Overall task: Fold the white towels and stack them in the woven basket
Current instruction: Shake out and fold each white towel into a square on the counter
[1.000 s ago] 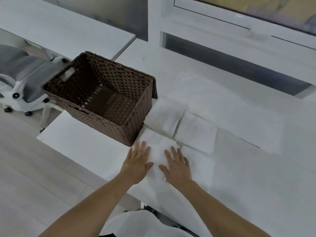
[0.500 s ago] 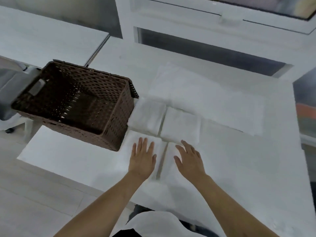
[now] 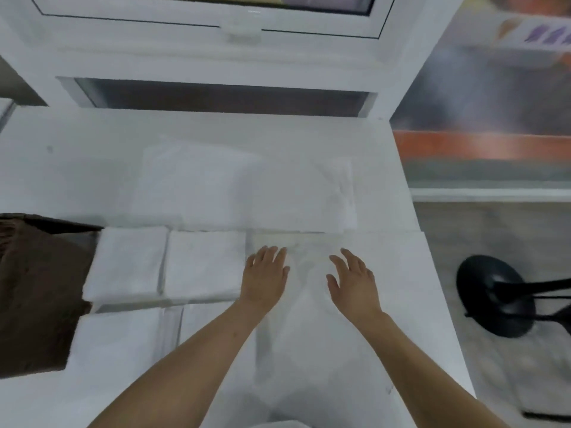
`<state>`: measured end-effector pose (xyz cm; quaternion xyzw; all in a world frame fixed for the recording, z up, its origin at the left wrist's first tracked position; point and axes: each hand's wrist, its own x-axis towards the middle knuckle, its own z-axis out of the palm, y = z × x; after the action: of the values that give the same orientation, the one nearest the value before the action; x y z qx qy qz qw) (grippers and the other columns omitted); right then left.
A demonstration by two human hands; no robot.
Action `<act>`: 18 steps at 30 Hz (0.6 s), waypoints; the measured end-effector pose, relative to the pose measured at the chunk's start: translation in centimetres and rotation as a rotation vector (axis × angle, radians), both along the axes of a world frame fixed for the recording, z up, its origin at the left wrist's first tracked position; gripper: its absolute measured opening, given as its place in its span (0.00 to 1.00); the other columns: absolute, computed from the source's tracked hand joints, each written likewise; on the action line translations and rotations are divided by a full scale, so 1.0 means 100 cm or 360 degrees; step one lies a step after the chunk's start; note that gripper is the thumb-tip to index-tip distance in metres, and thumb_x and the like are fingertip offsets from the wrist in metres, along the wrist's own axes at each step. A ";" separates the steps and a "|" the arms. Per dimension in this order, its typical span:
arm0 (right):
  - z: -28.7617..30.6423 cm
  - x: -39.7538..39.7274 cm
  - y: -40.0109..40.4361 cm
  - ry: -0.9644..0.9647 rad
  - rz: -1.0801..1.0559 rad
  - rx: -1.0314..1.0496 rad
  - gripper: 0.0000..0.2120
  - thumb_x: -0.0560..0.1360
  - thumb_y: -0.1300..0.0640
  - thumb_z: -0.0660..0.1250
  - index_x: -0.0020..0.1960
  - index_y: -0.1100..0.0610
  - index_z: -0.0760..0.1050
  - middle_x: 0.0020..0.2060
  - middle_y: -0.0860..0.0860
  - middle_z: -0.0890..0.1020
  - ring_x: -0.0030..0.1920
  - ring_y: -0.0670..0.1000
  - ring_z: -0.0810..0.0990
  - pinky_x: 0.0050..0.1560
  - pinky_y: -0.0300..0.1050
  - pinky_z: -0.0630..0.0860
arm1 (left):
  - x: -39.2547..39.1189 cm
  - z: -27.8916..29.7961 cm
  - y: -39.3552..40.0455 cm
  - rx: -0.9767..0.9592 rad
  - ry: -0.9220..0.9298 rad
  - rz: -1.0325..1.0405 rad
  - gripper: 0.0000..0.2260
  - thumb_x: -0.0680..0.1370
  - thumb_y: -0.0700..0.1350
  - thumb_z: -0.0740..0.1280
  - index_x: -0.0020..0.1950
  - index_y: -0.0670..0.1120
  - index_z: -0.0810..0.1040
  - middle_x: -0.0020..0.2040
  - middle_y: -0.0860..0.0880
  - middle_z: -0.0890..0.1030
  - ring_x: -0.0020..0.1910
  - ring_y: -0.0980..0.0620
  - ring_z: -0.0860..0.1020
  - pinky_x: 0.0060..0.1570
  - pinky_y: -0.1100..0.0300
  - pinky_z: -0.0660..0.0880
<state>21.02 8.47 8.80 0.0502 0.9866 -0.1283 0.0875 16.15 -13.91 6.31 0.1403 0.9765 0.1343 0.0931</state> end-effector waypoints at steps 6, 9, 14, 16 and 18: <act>-0.022 -0.040 0.070 -0.0054 0.0008 0.0019 0.23 0.81 0.49 0.65 0.75 0.51 0.70 0.77 0.53 0.68 0.76 0.56 0.68 0.71 0.57 0.70 | -0.075 -0.025 0.096 0.0130 -0.0022 -0.0056 0.16 0.83 0.49 0.63 0.69 0.49 0.76 0.66 0.50 0.78 0.69 0.47 0.72 0.67 0.51 0.67; -0.041 -0.053 0.096 -0.0099 0.0033 0.0016 0.23 0.82 0.50 0.65 0.75 0.51 0.69 0.77 0.53 0.69 0.76 0.56 0.68 0.72 0.57 0.70 | -0.101 -0.045 0.132 0.0194 -0.0032 -0.0024 0.14 0.82 0.49 0.64 0.67 0.50 0.77 0.64 0.51 0.78 0.67 0.47 0.72 0.65 0.52 0.67; -0.072 -0.067 0.123 -0.0182 0.0045 -0.0020 0.23 0.82 0.50 0.64 0.76 0.51 0.68 0.77 0.53 0.69 0.76 0.55 0.68 0.70 0.56 0.71 | -0.129 -0.077 0.162 0.0104 -0.0021 -0.0025 0.17 0.76 0.52 0.72 0.64 0.50 0.79 0.67 0.48 0.77 0.69 0.45 0.72 0.64 0.48 0.70; -0.082 -0.073 0.130 -0.0218 0.0046 -0.0054 0.24 0.82 0.50 0.64 0.76 0.51 0.67 0.78 0.53 0.68 0.77 0.54 0.67 0.72 0.55 0.70 | -0.136 -0.086 0.166 0.0064 0.0002 0.0021 0.19 0.73 0.52 0.74 0.63 0.53 0.80 0.67 0.49 0.77 0.69 0.46 0.71 0.62 0.47 0.69; -0.088 -0.079 0.134 -0.0234 0.0033 -0.0094 0.24 0.82 0.50 0.64 0.76 0.51 0.67 0.78 0.52 0.68 0.77 0.54 0.67 0.72 0.55 0.70 | -0.141 -0.091 0.168 0.0091 0.0046 0.0084 0.17 0.72 0.52 0.75 0.60 0.55 0.81 0.64 0.52 0.77 0.67 0.49 0.72 0.60 0.49 0.69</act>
<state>13.15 21.92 0.04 0.0465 0.9738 -0.1525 0.1624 2.07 2.84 -2.78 0.1191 0.9769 0.1625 0.0714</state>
